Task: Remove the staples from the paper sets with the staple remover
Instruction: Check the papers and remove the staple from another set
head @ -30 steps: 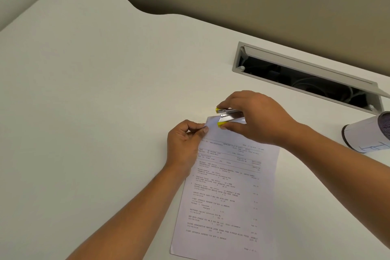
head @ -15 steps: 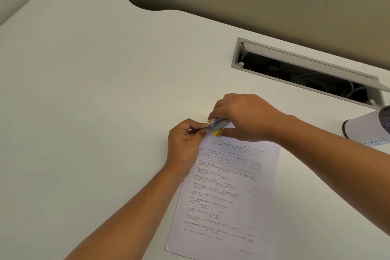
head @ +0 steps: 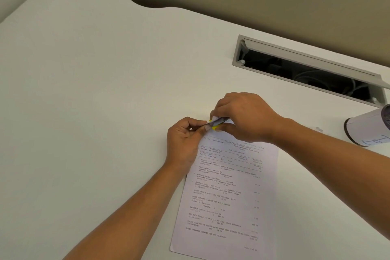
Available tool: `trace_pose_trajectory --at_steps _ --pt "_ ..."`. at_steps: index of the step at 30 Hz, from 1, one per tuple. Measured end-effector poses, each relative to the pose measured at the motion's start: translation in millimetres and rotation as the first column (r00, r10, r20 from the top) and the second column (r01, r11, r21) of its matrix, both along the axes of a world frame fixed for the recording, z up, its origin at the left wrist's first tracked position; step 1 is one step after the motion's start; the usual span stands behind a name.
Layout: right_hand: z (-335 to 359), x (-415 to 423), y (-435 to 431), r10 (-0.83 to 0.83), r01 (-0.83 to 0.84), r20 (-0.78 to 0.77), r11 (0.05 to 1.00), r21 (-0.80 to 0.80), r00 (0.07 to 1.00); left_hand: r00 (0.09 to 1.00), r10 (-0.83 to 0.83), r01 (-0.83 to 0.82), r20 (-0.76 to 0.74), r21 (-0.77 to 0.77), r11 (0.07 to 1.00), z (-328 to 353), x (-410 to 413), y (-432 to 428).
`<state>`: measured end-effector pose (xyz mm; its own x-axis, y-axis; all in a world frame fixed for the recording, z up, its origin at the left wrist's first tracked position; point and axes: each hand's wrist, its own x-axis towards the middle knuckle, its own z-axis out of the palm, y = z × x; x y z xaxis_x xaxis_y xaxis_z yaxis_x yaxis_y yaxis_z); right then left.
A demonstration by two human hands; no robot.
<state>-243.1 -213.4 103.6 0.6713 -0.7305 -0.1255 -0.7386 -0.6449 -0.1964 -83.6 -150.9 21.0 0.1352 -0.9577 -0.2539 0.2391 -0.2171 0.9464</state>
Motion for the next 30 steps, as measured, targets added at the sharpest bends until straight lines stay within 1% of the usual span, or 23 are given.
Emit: trace_pose_trajectory --at_steps 4,6,10,16,21,24,30 --pt "5 -1 -3 -0.006 0.006 0.003 0.998 0.059 1.000 1.000 0.018 -0.018 0.000 0.010 1.000 1 -1 0" --pt "10 -5 -4 -0.037 0.034 0.022 0.994 0.103 0.999 1.000 0.016 -0.017 0.016 0.019 1.000 2 -1 1" --pt "24 -20 -8 -0.155 0.141 0.096 0.980 0.139 0.983 0.999 0.009 -0.011 0.045 0.052 0.999 4 -2 1" --pt "36 -49 -15 -0.321 0.274 0.236 0.938 0.211 0.917 0.999 0.018 -0.022 0.048 0.076 0.997 4 -2 0" --pt "27 -71 -19 -0.420 0.356 0.329 0.903 0.240 0.846 0.999 0.023 -0.025 0.028 0.077 0.997 4 -2 0" --pt "16 -81 -19 -0.486 0.392 0.385 0.870 0.299 0.785 0.999 0.024 -0.026 0.028 0.074 0.997 4 -2 0" --pt "-16 -103 -20 -0.636 0.401 0.508 0.767 0.501 0.581 0.999 0.021 -0.023 0.029 0.090 0.996 3 -2 0"
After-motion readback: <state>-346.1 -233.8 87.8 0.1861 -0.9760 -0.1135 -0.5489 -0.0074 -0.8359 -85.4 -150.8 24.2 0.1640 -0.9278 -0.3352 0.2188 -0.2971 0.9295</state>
